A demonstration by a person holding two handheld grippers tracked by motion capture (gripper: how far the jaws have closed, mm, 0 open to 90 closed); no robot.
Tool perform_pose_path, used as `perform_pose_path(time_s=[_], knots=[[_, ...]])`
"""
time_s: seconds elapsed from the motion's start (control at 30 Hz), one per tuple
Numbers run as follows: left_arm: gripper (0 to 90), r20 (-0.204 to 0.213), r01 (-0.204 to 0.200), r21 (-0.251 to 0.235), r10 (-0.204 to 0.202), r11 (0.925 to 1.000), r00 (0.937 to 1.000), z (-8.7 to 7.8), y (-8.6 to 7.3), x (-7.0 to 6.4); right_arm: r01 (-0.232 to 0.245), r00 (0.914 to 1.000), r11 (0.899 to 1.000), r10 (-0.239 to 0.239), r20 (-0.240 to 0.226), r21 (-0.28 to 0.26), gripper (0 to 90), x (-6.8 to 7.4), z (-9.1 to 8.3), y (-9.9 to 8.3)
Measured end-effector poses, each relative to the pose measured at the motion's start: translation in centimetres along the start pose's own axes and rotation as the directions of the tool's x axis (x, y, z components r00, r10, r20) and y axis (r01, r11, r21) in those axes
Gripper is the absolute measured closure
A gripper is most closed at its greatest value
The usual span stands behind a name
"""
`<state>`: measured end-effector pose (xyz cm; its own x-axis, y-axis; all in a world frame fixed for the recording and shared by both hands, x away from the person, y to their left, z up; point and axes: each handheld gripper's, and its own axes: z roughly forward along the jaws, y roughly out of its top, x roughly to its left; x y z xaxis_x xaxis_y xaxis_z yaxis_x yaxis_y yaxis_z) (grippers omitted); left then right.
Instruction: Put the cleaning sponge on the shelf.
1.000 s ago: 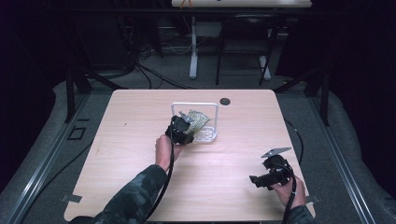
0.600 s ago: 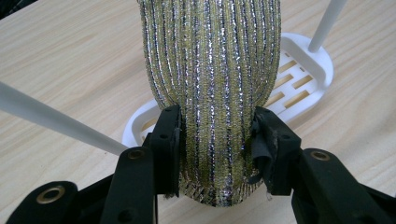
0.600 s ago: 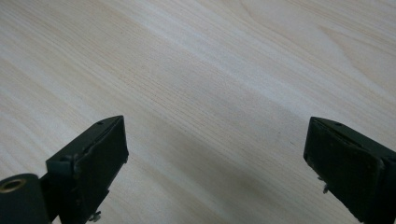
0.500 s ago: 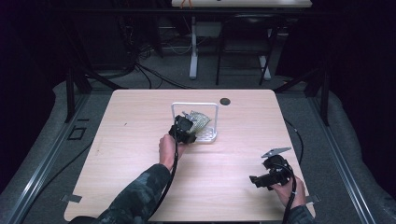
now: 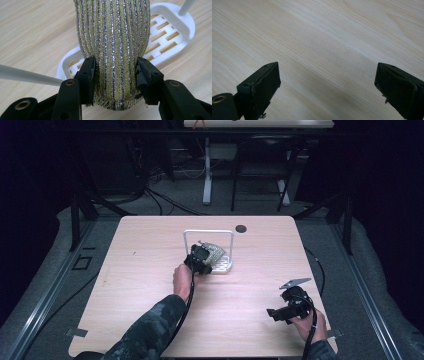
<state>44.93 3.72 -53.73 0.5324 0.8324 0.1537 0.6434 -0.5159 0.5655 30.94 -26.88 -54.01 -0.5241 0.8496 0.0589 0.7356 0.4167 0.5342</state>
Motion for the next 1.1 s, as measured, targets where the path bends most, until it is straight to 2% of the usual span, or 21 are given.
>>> perform_pose_path(time_s=[0.53, 0.7, 0.8, 0.87, 1.1], knots=[[47.7, 0.014, 0.019, 0.014, -0.019, 0.9997, 0.9997, 0.28, -0.02, 0.07, -0.003, 1.0000, 1.000, 0.003, -0.005, -0.007, 5.8, -0.05, -0.16, -0.13], [46.3, 0.006, 0.015, 0.010, -0.015, 0.9998, 0.9999, 0.44, 0.18, -0.11, 0.000, 1.0000, 1.000, 0.000, -0.004, -0.009, 5.8, -0.32, -0.17, -0.32], [43.9, -0.004, 0.019, 0.008, -0.019, 0.9998, 0.9998, 0.51, 0.24, -0.29, -0.003, 1.0000, 1.000, 0.002, -0.008, -0.016, 5.9, -0.18, -0.19, -0.20], [38.9, -0.010, 0.014, 0.013, -0.013, 0.9998, 0.9999, 0.50, 0.30, -0.45, 0.007, 0.9999, 1.000, -0.007, -0.011, -0.001, 5.8, -0.02, -0.16, -0.06], [32.1, -0.012, 0.016, 0.006, -0.016, 0.9998, 0.9998, 0.49, 0.40, -0.64, 0.011, 0.9999, 1.000, -0.011, -0.001, 0.000, 5.9, 0.13, -0.11, -0.08]])
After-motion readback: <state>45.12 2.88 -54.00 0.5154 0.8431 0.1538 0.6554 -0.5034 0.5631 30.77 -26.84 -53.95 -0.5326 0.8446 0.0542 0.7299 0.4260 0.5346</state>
